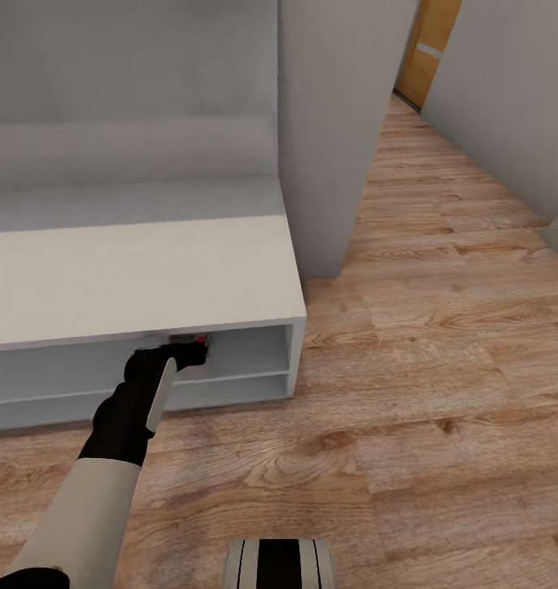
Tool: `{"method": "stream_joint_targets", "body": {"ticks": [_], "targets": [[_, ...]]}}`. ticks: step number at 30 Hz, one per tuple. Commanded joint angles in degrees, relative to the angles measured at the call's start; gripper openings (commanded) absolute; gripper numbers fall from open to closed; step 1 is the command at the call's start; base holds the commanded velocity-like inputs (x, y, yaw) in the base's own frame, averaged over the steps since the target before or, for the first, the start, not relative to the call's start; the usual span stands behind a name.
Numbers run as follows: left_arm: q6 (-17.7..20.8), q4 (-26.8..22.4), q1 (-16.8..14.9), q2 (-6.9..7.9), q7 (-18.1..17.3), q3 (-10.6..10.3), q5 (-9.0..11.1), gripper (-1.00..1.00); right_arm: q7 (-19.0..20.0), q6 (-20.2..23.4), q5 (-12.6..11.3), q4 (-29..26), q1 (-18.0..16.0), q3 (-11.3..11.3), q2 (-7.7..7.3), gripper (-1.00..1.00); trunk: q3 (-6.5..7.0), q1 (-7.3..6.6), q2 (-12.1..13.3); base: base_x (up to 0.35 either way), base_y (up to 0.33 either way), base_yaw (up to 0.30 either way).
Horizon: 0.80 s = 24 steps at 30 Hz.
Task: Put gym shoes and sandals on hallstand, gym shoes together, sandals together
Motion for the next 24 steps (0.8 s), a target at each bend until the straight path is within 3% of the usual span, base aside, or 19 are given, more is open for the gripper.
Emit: {"method": "stream_joint_targets", "body": {"ticks": [1, 15, 24], "targets": [[0.21, 0.21, 0.00, -0.01, 0.42, 0.09, 0.83, 1.00, 0.11, 0.34, 0.50, -0.05, -0.02, 0.03, -0.02, -1.00, -0.04, -0.01, -0.01, 0.000, 0.000, 0.000], [0.20, 0.22, 0.01, 0.02, 0.41, 2.16, 0.83, 1.00, 0.11, 0.34, 0.78, -0.05, -0.02, 0.03, -0.02, -1.00, -0.04, -0.01, -0.01, 0.000, 0.000, 0.000], [0.20, 0.26, 0.01, 0.02, 0.41, 2.24, 0.83, 1.00, 0.18, 0.34, 5.95, 0.02, -0.02, 0.03, 0.04, -1.00, -0.04, -0.01, -0.01, -0.047, 0.000, 0.000]]}}
